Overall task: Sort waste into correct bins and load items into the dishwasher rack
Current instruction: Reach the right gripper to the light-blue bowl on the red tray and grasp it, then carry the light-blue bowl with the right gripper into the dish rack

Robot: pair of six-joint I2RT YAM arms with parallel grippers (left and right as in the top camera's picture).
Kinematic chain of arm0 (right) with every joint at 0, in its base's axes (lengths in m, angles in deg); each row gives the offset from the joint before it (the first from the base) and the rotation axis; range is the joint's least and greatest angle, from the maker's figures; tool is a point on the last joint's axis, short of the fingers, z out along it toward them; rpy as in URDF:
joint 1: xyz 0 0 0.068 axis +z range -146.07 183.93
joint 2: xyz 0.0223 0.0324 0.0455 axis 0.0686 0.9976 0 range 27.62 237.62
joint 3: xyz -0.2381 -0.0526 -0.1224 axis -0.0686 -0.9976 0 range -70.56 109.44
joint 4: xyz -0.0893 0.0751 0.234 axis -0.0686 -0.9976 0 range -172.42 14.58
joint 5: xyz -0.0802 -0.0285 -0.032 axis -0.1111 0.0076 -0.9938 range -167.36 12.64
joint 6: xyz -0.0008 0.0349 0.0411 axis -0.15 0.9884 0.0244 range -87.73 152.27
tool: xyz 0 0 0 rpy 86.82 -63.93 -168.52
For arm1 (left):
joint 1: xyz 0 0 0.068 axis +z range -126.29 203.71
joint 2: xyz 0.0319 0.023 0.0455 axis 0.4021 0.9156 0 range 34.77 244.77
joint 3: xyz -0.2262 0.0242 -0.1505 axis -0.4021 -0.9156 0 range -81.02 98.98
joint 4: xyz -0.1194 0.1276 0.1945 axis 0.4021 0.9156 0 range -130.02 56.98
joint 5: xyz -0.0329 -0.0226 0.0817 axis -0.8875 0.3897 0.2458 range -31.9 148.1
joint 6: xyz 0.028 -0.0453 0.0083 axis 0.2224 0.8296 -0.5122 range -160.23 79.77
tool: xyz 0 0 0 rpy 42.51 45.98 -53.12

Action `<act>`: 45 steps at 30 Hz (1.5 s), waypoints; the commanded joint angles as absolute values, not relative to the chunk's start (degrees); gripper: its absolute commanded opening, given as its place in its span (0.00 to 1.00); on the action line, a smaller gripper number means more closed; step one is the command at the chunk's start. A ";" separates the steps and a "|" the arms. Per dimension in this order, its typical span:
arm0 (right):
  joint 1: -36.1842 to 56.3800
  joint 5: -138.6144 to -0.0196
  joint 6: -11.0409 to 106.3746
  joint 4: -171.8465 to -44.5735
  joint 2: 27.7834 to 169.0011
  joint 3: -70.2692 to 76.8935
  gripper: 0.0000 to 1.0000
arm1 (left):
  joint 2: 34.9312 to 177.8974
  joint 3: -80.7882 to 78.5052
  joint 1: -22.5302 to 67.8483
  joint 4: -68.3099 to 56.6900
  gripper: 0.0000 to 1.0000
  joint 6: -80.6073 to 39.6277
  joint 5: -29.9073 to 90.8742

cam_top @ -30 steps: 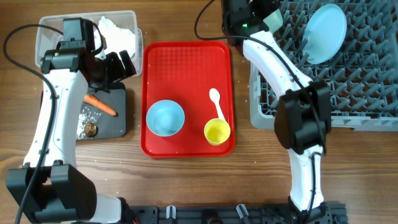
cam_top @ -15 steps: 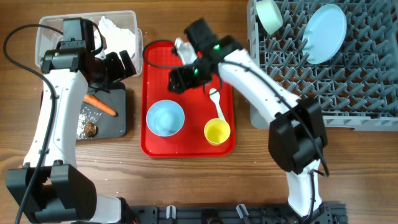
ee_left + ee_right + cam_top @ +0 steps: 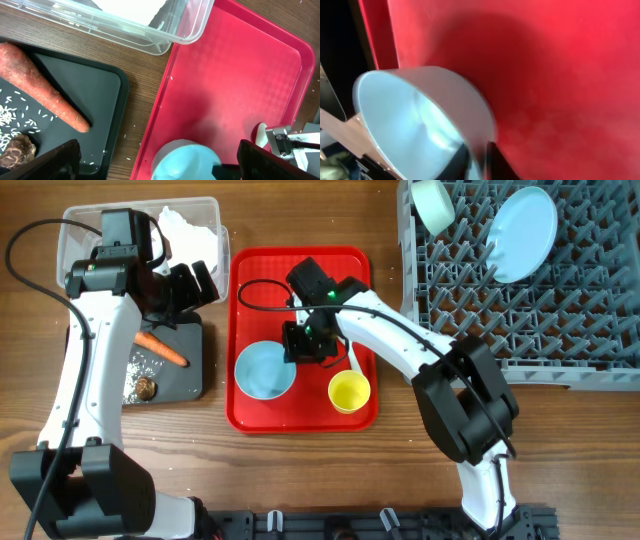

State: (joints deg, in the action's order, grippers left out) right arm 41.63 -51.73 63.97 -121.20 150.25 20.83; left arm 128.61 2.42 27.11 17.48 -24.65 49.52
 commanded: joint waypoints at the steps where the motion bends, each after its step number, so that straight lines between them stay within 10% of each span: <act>1: 41.74 -52.56 64.87 -121.18 150.64 20.81 0.07 | 127.76 3.32 27.48 17.48 1.00 -24.57 49.87; 15: 31.79 -54.86 62.38 -118.30 140.94 21.46 0.04 | 127.76 3.32 27.48 17.48 1.00 -24.54 49.87; 28: 21.37 -126.83 56.04 -129.73 122.05 21.44 0.04 | 127.76 3.32 27.48 17.48 1.00 -24.57 49.87; 45: 21.30 -140.52 33.53 -119.24 135.14 21.38 0.04 | 127.76 3.32 27.48 17.48 1.00 -24.54 49.87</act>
